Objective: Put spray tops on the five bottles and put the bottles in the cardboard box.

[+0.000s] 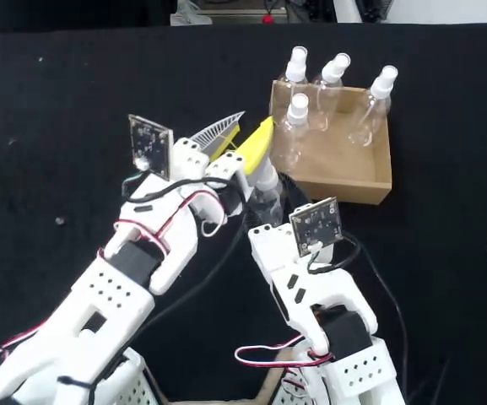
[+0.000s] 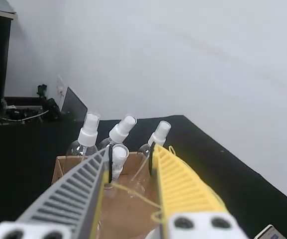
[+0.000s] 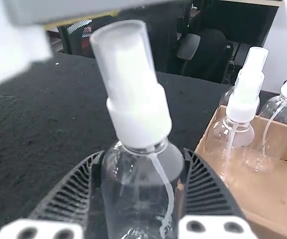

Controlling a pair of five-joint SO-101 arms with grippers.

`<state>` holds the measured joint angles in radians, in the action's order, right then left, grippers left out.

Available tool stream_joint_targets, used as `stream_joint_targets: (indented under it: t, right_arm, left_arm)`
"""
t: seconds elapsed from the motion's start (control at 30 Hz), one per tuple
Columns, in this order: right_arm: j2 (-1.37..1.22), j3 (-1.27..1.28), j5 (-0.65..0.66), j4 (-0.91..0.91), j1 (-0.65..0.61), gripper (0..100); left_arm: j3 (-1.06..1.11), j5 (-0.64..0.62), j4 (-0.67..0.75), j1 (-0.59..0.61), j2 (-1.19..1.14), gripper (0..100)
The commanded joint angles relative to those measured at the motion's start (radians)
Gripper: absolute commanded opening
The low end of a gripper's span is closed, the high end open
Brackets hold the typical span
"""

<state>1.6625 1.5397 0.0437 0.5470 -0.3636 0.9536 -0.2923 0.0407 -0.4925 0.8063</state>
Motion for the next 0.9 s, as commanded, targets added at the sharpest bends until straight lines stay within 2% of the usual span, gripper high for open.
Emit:
stream_joint_targets:
  t: [0.0,0.13,0.33,0.43,0.57,0.63,0.87]
  right_arm:
    - [0.024,-0.064,-0.006,0.000,-0.006,10.3]
    - [0.024,-0.064,-0.006,0.006,-0.003,10.3]
    - [0.022,-0.061,0.003,0.008,0.002,10.3]
    - [0.022,-0.050,0.003,0.008,0.002,10.3]
    - [0.022,-0.056,-0.002,0.008,0.040,10.3]
    - [0.019,-0.073,0.002,0.008,0.086,10.3]
    - [0.012,-0.160,0.003,0.037,0.203,10.3]
  left_arm:
    - [-0.085,0.009,-0.003,0.007,-0.034,14]
    - [-0.131,0.009,-0.006,0.019,-0.043,14]
    - [-0.171,0.002,-0.009,0.154,0.048,14]
    - [-0.136,0.002,-0.087,0.226,0.158,14]
    - [0.038,0.011,-0.295,0.366,0.333,14]
    - [0.151,0.011,-0.354,0.415,0.425,14]
    - [0.496,0.009,-0.370,0.415,0.786,14]
